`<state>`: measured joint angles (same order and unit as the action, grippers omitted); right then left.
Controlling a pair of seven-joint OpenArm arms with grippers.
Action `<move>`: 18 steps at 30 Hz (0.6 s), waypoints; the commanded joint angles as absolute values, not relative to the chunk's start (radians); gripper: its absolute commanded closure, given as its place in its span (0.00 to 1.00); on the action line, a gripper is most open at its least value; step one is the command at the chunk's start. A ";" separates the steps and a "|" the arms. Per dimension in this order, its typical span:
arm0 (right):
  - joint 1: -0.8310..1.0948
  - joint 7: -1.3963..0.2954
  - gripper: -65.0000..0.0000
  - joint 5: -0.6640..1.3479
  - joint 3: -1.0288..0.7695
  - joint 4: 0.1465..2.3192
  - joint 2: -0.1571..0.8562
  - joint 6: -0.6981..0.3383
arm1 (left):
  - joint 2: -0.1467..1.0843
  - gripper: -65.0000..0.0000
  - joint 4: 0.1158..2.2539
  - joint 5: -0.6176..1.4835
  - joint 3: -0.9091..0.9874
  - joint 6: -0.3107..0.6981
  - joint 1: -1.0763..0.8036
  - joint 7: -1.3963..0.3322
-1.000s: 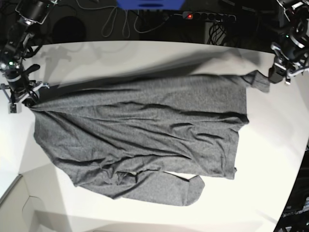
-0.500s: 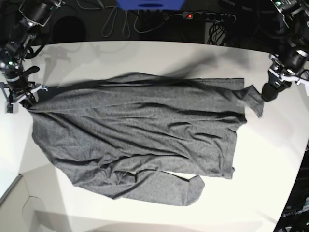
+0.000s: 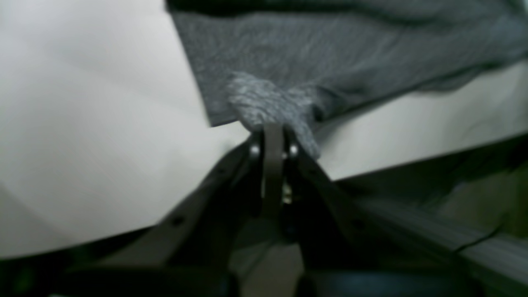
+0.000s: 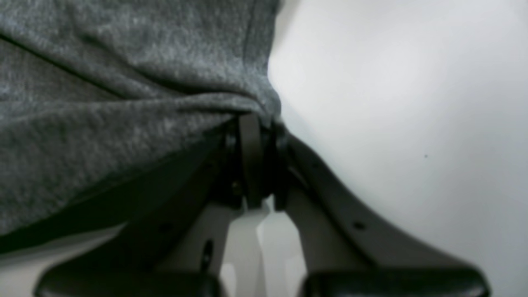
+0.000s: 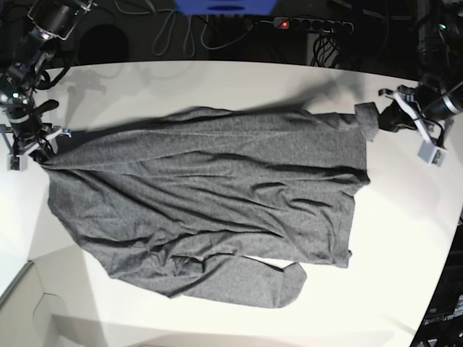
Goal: Layout the t-shirt on the table in an organized manner, then fold the t-shirt properly
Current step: 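Pull the shirt's shoulder edges apart with both grippers to stretch it, then drag the shoulder corner with the left gripper toward the hem, release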
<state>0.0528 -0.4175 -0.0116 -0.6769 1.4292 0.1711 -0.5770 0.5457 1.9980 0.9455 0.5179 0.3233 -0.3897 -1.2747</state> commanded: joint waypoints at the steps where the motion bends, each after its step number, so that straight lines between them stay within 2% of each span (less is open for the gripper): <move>1: 0.042 -0.392 1.00 0.002 -0.680 1.449 0.185 -0.575 | 0.599 1.00 2.015 0.957 0.504 0.341 -0.383 -1.262; 8: 0.041 -0.392 1.00 0.002 -0.680 1.449 0.185 -0.575 | 0.743 1.00 2.020 0.949 0.318 0.438 -0.314 -1.264; 14: 0.039 -0.392 1.00 0.002 -0.680 1.449 0.185 -0.575 | 0.820 1.00 2.022 0.946 0.099 0.438 -0.183 -1.260; 18: 0.039 -0.392 1.00 0.002 -0.680 1.449 0.185 -0.575 | 0.857 1.00 2.031 0.871 -0.070 0.438 -0.084 -1.260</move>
<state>0.0498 -0.4183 -0.0116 -0.6769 1.4292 0.1688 -0.5766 0.8425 2.0178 0.8539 -0.0784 0.4347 -0.0933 -1.2716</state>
